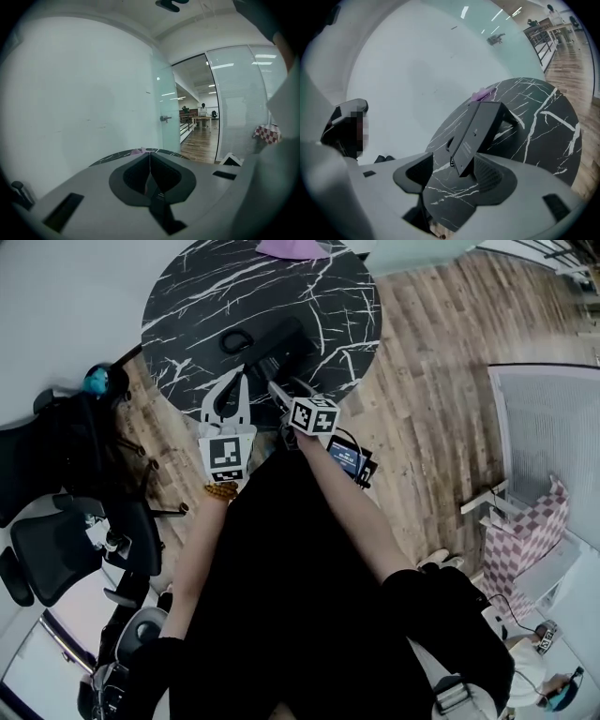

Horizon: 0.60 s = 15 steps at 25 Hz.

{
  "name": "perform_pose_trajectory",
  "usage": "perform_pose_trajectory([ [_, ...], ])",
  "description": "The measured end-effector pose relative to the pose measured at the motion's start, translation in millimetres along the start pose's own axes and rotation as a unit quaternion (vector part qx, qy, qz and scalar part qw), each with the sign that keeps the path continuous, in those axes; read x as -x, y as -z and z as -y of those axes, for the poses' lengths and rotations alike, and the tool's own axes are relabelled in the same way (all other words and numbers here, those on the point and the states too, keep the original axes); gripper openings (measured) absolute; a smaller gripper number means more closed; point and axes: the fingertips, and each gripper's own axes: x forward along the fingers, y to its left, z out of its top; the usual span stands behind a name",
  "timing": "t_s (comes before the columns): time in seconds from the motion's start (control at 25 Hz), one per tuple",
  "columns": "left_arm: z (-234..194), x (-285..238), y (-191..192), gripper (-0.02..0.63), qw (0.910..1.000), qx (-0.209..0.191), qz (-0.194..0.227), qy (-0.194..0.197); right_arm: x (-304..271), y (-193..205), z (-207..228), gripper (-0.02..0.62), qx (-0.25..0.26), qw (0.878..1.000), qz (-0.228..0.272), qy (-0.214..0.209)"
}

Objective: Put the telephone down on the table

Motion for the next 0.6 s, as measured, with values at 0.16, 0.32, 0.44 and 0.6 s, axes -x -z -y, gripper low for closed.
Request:
perform_pose_trajectory([
  [0.16, -9, 12, 0, 0.015, 0.9999, 0.010, 0.006, -0.012, 9, 3, -19, 0.255, 0.041, 0.999, 0.004, -0.003],
  [0.32, -3, 28, -2, 0.015, 0.9998, 0.010, 0.017, -0.007, 24, 7, -25, 0.255, 0.088, 0.996, -0.005, 0.011],
  [0.44, -7, 40, 4, 0.015, 0.9994, 0.023, 0.021, -0.013, 29, 12, -35, 0.255, 0.113, 0.993, -0.004, 0.018],
  [0.6, -8, 47, 9, 0.015, 0.9976, 0.055, 0.037, -0.020, 37, 7, -54, 0.255, 0.162, 0.987, 0.002, 0.019],
])
